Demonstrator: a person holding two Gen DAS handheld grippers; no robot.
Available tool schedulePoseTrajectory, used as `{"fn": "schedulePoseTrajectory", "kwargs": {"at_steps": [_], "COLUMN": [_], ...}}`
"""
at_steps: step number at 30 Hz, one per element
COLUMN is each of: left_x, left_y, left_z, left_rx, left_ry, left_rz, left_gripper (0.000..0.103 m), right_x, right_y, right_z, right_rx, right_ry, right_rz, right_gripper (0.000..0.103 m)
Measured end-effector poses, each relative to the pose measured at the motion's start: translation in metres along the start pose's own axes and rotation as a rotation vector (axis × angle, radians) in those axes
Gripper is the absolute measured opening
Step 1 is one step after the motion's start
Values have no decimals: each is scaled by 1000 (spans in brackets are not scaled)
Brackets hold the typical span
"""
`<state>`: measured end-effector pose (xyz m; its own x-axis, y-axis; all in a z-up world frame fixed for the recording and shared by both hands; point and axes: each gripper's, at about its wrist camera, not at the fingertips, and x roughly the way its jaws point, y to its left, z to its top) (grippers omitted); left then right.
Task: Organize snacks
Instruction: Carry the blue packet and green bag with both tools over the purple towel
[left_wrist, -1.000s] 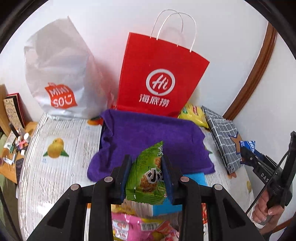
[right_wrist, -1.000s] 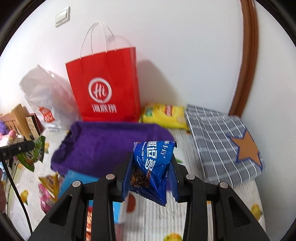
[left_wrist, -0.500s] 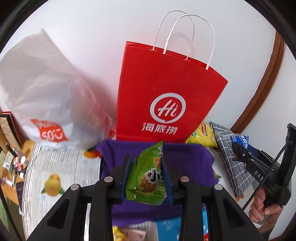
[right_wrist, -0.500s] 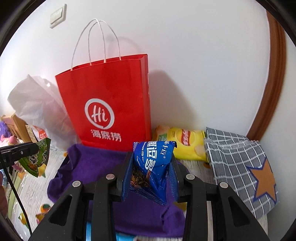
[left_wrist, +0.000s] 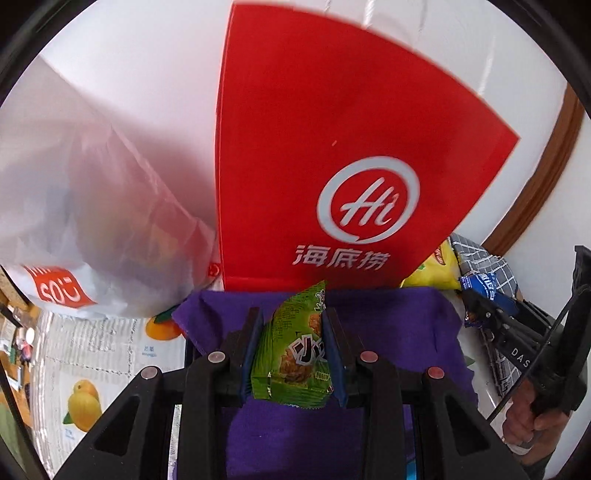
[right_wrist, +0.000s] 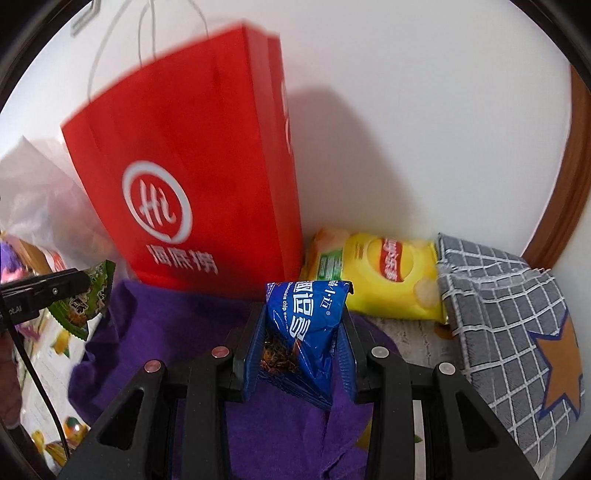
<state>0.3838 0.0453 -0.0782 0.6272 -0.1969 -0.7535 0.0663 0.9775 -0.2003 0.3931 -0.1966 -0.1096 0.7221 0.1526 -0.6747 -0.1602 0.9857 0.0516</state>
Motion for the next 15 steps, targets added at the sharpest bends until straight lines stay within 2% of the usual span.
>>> {"fn": "schedulePoseTrajectory", "kwargs": {"at_steps": [2,6,15], "left_x": [7,15,18], "left_y": [3,7,22], "left_z": [-2,-4,0], "left_rx": [-9,-11,-60], "left_ry": [24,42,54], "left_rz": [-18,16,37], "left_gripper": [31,31,31], "right_x": [5,14,25], "right_y": [0,-2,-3], "right_z": [-4,-6,-9], "right_rx": [-4,-14,-25], "right_ry": [13,33,61], "right_rz": [9,13,17], "right_gripper": [36,36,36]}}
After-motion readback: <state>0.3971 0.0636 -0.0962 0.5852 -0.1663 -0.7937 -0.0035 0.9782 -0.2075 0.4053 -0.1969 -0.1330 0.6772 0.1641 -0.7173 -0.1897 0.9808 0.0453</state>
